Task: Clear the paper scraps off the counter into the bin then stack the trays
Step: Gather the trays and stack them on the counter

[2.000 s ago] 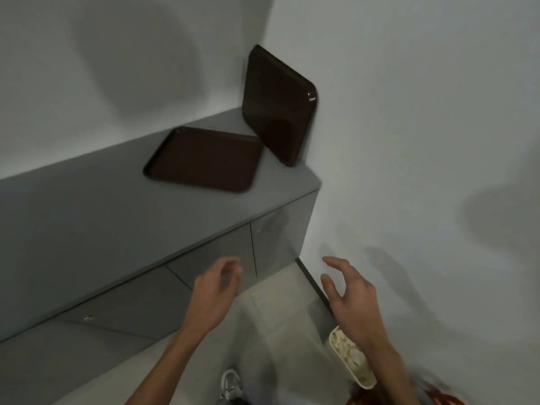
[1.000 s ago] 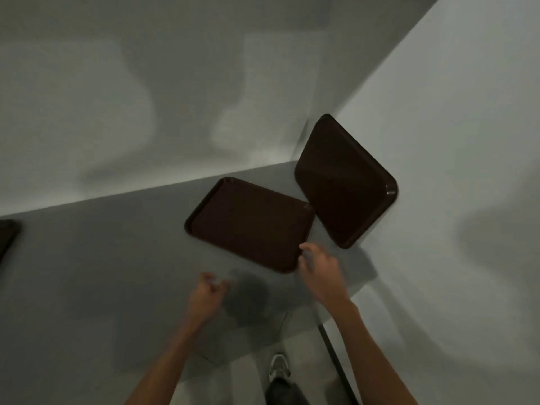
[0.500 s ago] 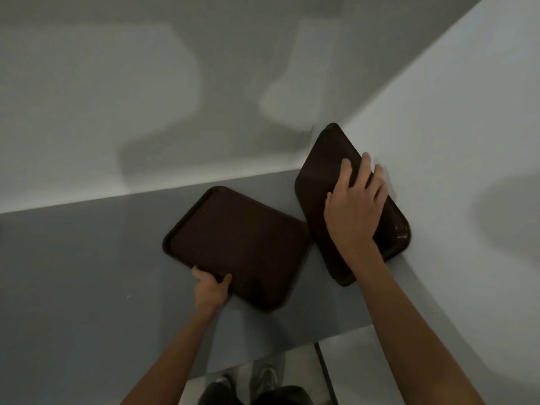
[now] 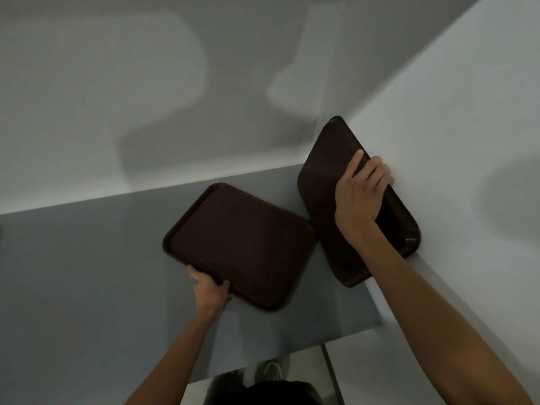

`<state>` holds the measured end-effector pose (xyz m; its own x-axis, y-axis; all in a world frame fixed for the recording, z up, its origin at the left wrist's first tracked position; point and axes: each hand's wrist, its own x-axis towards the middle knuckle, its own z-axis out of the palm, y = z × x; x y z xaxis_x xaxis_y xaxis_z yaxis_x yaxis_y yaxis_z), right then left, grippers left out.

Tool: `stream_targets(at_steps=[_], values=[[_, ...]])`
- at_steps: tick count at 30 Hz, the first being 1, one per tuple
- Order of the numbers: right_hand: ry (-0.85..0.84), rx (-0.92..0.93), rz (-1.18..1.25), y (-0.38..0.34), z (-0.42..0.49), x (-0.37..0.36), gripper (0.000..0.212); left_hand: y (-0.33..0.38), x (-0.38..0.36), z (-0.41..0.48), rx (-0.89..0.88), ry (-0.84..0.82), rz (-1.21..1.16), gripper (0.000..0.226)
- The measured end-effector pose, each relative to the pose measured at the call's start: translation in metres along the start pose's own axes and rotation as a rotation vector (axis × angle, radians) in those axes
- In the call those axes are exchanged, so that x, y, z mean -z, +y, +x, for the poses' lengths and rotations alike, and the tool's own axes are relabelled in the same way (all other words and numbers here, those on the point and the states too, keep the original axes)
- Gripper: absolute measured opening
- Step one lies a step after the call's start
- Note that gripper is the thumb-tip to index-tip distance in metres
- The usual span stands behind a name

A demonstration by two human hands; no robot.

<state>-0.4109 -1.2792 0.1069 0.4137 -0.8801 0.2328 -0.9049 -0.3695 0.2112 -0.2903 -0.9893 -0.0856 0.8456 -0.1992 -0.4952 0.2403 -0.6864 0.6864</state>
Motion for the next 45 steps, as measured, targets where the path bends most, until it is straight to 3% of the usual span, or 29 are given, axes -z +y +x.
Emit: stream_targets(at_steps=[4, 9, 13, 19, 22, 25, 27, 30, 32, 35, 38, 42, 45], values=[[-0.002, -0.061, 0.087, -0.003, 0.007, -0.006, 0.047, -0.002, 0.008, 0.001, 0.015, -0.028, 0.015, 0.110], [0.070, -0.065, 0.074, -0.002, 0.006, -0.007, 0.047, 0.017, 0.017, -0.006, -0.043, 0.003, 0.265, 0.109], [0.129, 0.009, 0.035, 0.000, 0.000, -0.005, 0.051, 0.062, 0.013, -0.022, -0.289, 0.077, 0.357, 0.091], [0.157, 0.122, 0.209, 0.011, 0.002, 0.001, 0.061, 0.152, -0.017, -0.041, -0.584, -0.146, 0.174, 0.068], [0.001, 0.190, 0.332, 0.017, 0.004, 0.018, 0.076, 0.193, -0.024, -0.057, -0.613, -0.244, 0.048, 0.070], [-0.144, 0.208, 0.381, 0.017, -0.006, 0.037, 0.046, 0.222, -0.021, -0.073, -0.526, -0.390, -0.134, 0.075], [-0.128, 0.226, 0.393, 0.016, -0.024, 0.057, 0.033, 0.236, -0.011, -0.086, -0.429, -0.496, -0.263, 0.076], [-0.074, 0.277, 0.414, 0.010, -0.056, 0.090, 0.037, 0.253, 0.013, -0.110, -0.348, -0.684, -0.458, 0.050], [-0.051, 0.311, 0.455, 0.004, -0.078, 0.108, 0.042, 0.260, 0.027, -0.122, -0.329, -0.760, -0.551, 0.048], [0.021, 0.396, 0.502, -0.010, -0.105, 0.114, 0.055, 0.263, 0.047, -0.128, -0.338, -0.706, -0.650, 0.072], [0.035, 0.515, 0.576, -0.020, -0.118, 0.108, 0.052, 0.255, 0.063, -0.124, -0.370, -0.551, -0.707, 0.048], [-0.222, 0.691, 0.870, -0.022, -0.113, 0.099, 0.044, 0.227, 0.082, -0.109, -0.442, -0.311, -0.757, 0.034], [-0.154, 0.545, 0.983, -0.024, -0.082, 0.079, 0.045, 0.205, 0.099, -0.091, -0.432, -0.153, -0.847, 0.034]])
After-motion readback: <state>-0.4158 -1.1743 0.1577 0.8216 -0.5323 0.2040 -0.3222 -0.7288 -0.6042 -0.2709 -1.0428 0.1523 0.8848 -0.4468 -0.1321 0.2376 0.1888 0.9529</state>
